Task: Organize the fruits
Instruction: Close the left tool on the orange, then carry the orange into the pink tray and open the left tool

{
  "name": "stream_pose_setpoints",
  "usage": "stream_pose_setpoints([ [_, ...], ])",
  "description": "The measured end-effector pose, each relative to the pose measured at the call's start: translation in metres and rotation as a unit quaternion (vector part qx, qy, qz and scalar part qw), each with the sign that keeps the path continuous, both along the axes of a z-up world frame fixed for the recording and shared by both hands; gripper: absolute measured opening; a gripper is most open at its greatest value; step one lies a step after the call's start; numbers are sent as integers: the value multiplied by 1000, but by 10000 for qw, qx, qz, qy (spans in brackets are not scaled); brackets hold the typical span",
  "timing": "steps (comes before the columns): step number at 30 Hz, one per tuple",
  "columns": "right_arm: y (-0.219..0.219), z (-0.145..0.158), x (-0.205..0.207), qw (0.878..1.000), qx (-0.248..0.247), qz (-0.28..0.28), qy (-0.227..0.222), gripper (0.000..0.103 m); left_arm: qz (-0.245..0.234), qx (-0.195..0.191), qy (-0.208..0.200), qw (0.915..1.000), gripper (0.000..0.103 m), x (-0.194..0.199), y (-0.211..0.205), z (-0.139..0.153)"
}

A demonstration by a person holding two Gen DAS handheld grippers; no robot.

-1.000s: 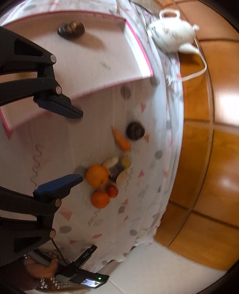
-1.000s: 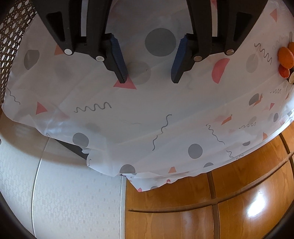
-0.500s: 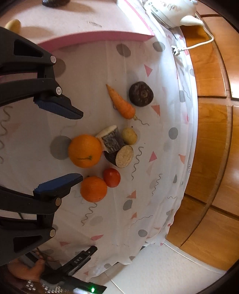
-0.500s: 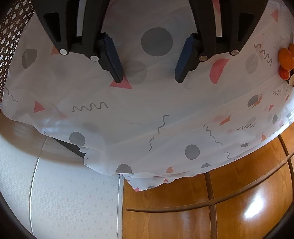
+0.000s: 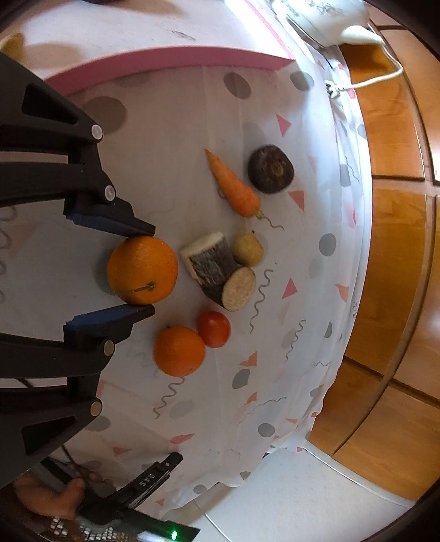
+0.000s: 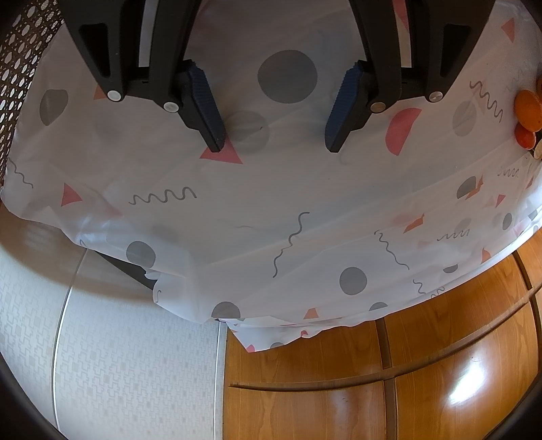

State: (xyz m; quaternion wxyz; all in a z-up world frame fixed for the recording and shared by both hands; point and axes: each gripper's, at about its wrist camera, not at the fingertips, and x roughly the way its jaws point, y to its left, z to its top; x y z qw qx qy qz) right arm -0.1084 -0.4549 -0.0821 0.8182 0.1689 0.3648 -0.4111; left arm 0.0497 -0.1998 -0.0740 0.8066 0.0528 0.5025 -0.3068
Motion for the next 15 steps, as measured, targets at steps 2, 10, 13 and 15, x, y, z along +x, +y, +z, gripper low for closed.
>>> stream_pose_setpoints([
  [2,0,0,0,10000,-4,4,8,63,35,-49,5,10000,40,-3,7,3],
  [10,1,0,0,10000,-7,1,17,63,176,-246,-105,9995,40,-13,35,19],
  [13,1,0,0,10000,-7,-1,17,63,262,-352,-163,9989,40,-14,46,27],
  [15,1,0,0,10000,-7,-2,17,63,343,-437,-213,9982,40,-14,55,34],
])
